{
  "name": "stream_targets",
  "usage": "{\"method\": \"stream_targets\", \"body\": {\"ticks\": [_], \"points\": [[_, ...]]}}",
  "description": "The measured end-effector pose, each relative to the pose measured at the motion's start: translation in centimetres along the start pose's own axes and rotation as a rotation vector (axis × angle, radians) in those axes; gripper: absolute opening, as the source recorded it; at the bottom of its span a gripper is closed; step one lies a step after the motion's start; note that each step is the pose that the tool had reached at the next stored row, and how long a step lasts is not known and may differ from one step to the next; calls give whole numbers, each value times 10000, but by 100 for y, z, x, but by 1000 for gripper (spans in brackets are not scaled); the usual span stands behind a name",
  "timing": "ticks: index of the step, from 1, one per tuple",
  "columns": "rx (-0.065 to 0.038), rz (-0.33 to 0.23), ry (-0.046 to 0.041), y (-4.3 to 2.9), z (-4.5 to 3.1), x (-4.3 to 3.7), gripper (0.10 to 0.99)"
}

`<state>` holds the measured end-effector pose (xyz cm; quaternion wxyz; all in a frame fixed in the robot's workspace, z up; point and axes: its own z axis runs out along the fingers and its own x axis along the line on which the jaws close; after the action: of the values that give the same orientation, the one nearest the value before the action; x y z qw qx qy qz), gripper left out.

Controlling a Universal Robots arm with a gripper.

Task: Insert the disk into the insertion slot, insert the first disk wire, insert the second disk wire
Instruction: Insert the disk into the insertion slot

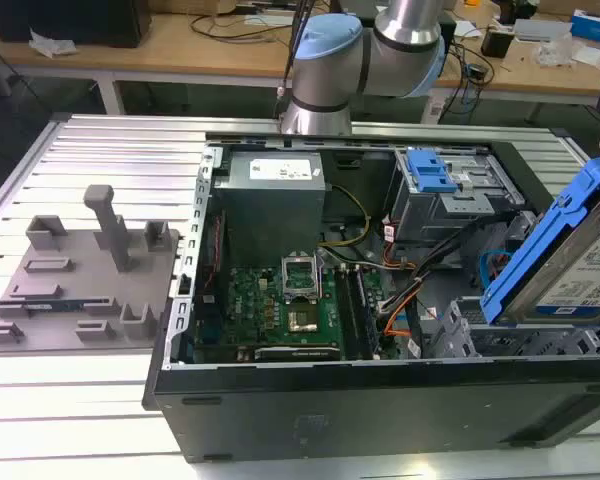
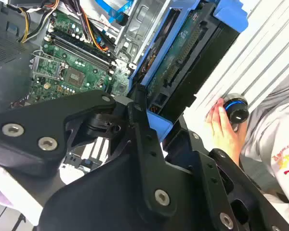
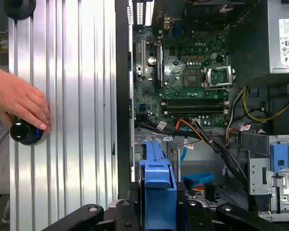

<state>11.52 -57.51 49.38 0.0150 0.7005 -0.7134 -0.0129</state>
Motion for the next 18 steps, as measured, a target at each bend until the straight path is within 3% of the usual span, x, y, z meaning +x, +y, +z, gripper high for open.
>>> {"method": "stream_targets", "body": {"ticks": [14, 16, 17, 18], "points": [[0, 0, -5, 0, -1, 1, 365], [-2, -4, -127, 0, -1, 4, 365], [-5, -10, -270, 0, 0, 7, 365], [-8, -19, -487, 0, 0, 14, 365]]}}
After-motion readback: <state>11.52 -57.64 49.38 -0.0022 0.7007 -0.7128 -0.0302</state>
